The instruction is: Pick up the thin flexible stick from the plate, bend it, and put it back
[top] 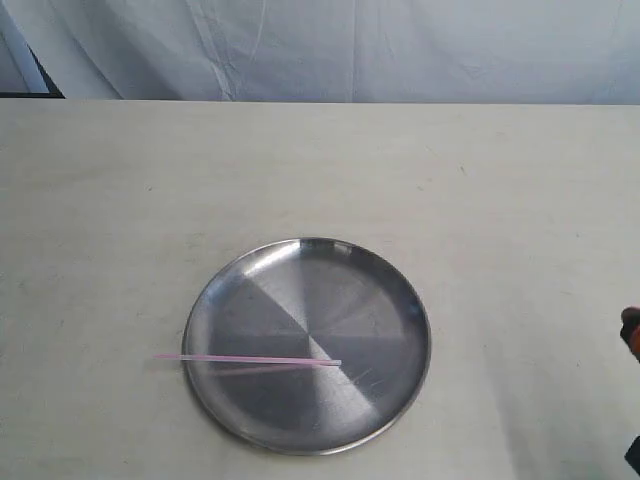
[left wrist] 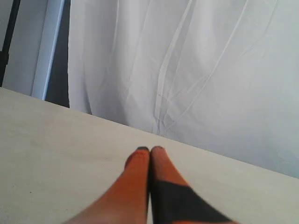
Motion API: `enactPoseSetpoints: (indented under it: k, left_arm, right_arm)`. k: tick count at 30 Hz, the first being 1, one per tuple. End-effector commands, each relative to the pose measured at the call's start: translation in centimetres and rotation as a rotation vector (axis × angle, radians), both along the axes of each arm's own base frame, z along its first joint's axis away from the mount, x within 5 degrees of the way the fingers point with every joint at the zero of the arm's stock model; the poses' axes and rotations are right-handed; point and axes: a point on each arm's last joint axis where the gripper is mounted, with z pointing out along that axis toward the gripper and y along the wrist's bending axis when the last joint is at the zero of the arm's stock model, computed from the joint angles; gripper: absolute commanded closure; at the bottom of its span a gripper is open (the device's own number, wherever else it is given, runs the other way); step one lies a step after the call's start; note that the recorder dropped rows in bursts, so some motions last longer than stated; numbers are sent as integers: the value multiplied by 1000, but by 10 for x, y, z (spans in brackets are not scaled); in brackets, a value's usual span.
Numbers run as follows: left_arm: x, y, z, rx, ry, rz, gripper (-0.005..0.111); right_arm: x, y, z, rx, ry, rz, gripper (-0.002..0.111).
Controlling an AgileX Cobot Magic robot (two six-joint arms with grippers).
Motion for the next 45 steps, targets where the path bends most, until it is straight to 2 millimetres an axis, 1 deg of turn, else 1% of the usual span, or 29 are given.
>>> enactPoseSetpoints:
  k: [1, 2, 3, 4, 5, 8, 9, 10, 11, 13, 14, 15, 17, 20, 21, 22, 23, 24, 25, 26, 27, 28, 30, 33, 34, 36, 39, 42, 45]
  left_arm:
    - [-1, 0, 2, 4, -23, -2, 107]
    - [-1, 0, 2, 4, -23, -2, 107]
    - [-1, 0, 2, 4, -23, -2, 107]
    - [-1, 0, 2, 4, -23, -2, 107]
    - [-1, 0, 2, 4, -23, -2, 107]
    - [-1, 0, 2, 4, -23, -2, 107]
    - [-1, 0, 2, 4, -23, -2, 107]
    - [-1, 0, 2, 4, -23, -2, 107]
    - [-1, 0, 2, 4, -23, -2, 107]
    - [-1, 0, 2, 4, -23, -2, 107]
    - [-1, 0, 2, 4, -23, -2, 107]
    - [-1, 0, 2, 4, -23, -2, 107]
    - [-1, 0, 2, 4, -23, -2, 107]
    - [-1, 0, 2, 4, -23, -2, 107]
    - [-1, 0, 2, 4, -23, -2, 107]
    - [-1, 0, 2, 4, -23, -2, 107]
    - [-1, 0, 2, 6, -23, -1, 107]
    - [-1, 0, 2, 6, -23, -1, 107]
    - [-1, 0, 2, 6, -23, -1, 107]
    - [-1, 0, 2, 6, -23, -1, 107]
    - [-1, 0, 2, 6, -23, -1, 107]
    - [-1, 0, 2, 6, -23, -1, 107]
    - [-1, 0, 2, 6, -23, -1, 107]
    - [-1, 0, 2, 6, -23, -1, 107]
    - [-1, 0, 2, 6, -23, -1, 107]
    - [-1, 0, 2, 6, -23, -1, 107]
    - [-1, 0, 2, 6, -23, -1, 107]
    - [-1, 0, 2, 6, -23, -1, 107]
    - [-1, 0, 2, 6, -23, -1, 107]
  right_arm:
    - [3, -5, 19, 188, -181, -84, 108]
    - [3, -7, 24, 486, -173, -120, 108]
    - [3, -8, 26, 601, -166, -135, 108]
    - [3, -15, 30, 833, -194, -200, 108]
    - [4, -18, 31, 955, -194, -234, 108]
    - [4, -19, 30, 1180, -141, -257, 108]
    - [4, -18, 29, 1333, -92, -253, 108]
    - [2, -16, 36, 1331, -91, -217, 108]
    - [-2, -14, 55, 1165, -167, -161, 108]
    - [-15, -15, 108, 596, -446, -112, 109]
    - [-15, -16, 121, 485, -489, -125, 109]
    - [-13, -16, 140, 360, -535, -134, 109]
    - [5, -10, 160, 239, -478, -118, 109]
    - [53, 9, 189, 89, -204, 16, 109]
    - [79, 20, 190, 24, -25, 101, 109]
    - [96, 27, 199, -19, 62, 165, 109]
    - [119, 35, 193, -72, 213, 250, 109]
    - [141, 43, 197, -150, 304, 345, 109]
    - [163, 49, 188, -196, 423, 425, 109]
    - [181, 55, 183, -228, 494, 473, 109]
    - [204, 64, 172, -270, 580, 517, 109]
    - [218, 72, 164, -304, 627, 536, 109]
    - [240, 98, 136, -426, 703, 585, 109]
    - [248, 139, 91, -644, 781, 650, 109]
    - [249, 149, 76, -719, 817, 660, 109]
    - [246, 171, 52, -824, 855, 686, 109]
    - [236, 200, 33, -866, 848, 758, 109]
    - [220, 227, 28, -896, 795, 862, 108]
    - [205, 248, 27, -884, 736, 930, 95]
